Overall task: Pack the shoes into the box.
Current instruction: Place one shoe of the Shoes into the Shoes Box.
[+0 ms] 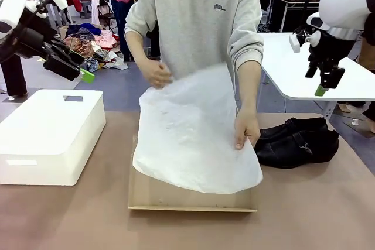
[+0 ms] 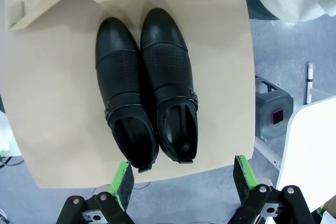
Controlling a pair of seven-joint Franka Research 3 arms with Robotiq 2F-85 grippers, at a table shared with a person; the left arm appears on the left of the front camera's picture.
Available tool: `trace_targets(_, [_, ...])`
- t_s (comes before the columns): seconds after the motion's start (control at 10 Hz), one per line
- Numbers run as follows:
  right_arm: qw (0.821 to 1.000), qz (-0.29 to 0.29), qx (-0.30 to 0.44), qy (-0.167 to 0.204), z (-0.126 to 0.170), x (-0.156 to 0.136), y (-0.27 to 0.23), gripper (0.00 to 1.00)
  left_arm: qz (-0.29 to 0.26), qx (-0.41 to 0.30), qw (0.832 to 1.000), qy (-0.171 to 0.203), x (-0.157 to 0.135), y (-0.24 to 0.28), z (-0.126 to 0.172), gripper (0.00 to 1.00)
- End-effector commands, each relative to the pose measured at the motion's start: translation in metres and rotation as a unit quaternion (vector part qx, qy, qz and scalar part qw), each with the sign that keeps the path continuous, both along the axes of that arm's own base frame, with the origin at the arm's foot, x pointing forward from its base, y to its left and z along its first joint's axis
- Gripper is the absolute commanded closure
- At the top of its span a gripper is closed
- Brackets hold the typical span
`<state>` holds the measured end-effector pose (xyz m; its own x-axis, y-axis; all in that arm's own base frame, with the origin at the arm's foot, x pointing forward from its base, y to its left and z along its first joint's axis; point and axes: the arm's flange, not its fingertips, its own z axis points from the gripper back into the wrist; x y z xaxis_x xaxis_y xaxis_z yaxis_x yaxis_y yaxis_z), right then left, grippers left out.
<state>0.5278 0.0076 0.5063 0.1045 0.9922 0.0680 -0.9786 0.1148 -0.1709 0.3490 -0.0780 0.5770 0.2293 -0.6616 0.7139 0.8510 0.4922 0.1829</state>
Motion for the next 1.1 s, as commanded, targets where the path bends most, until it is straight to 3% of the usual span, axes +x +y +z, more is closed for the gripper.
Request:
trace_targets(0.0, [1.0,0.009,-0.008,-0.01,-0.017,0.012,-0.01,0.0,-0.01,-0.003,1.0,-0.004,0.001,0.001,-0.001,0.0])
trace_targets(0.6, [1.0,0.021,0.011,0.003,-0.069,0.041,-0.038,0.0,-0.01,-0.003,1.0,-0.004,0.001,0.001,-0.001,0.0])
trace_targets(1.0, [0.999,-0.007,0.021,0.025,-0.097,0.062,-0.046,0.0,-0.01,-0.003,1.0,-0.004,0.001,0.001,-0.001,0.0])
